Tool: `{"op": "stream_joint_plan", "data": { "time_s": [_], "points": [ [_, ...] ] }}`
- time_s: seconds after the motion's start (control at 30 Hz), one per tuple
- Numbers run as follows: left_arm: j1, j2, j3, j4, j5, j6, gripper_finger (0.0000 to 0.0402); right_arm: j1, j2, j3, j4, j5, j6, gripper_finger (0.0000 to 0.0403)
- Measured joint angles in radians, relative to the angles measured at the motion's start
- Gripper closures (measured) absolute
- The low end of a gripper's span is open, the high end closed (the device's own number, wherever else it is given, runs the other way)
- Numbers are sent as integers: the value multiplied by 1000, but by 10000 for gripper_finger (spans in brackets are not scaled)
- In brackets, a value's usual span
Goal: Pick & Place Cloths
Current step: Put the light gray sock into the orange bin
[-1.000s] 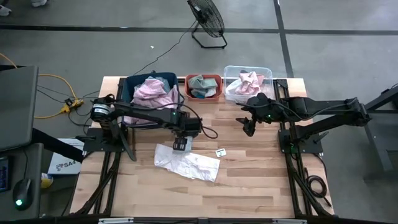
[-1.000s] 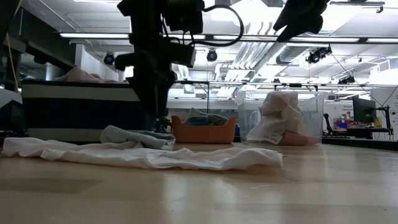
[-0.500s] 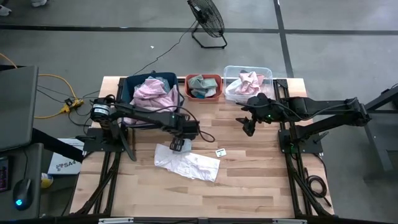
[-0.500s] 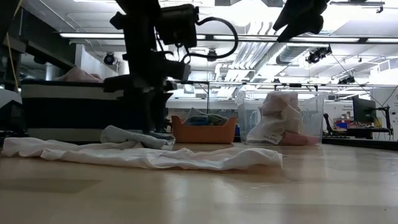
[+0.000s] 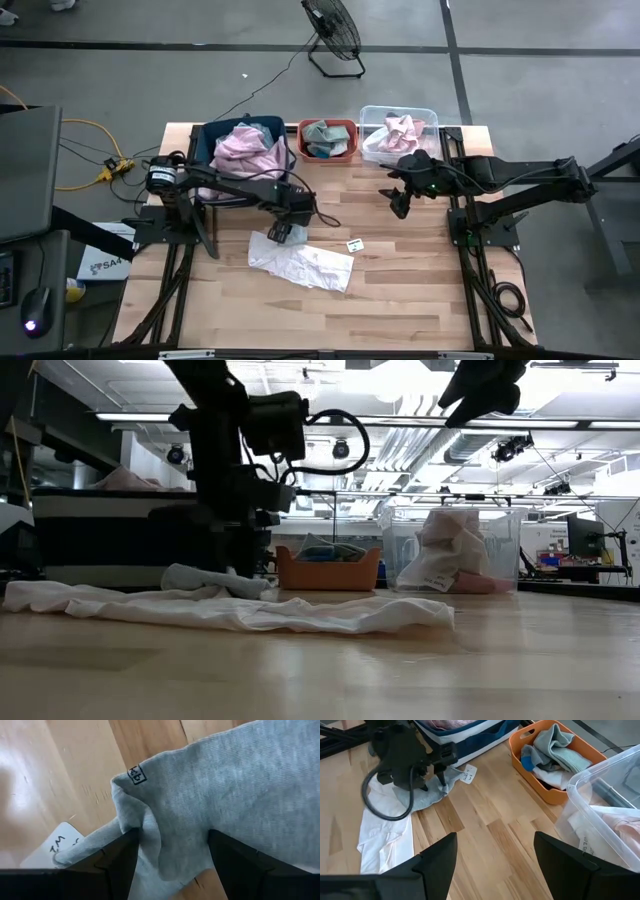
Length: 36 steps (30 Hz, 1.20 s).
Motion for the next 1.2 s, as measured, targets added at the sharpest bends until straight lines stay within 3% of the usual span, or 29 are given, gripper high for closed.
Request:
{"op": "stream_joint_plan", "data": {
  "time_s": [0.4, 0.57, 0.87, 1.2],
  "points": [
    [37, 0, -8, 15, 53, 13, 175, 0, 0, 0, 6, 0, -3, 147],
    [37, 0, -8, 2, 67, 11, 229, 0, 0, 0, 6, 0, -3, 147],
    [37, 0, -8, -27, 69, 5, 379, 0, 0, 0, 5, 0, -3, 147],
    [35, 0, 17, -58, 115, 9, 395, 0, 0, 0, 5, -4, -3, 147]
  ]
}}
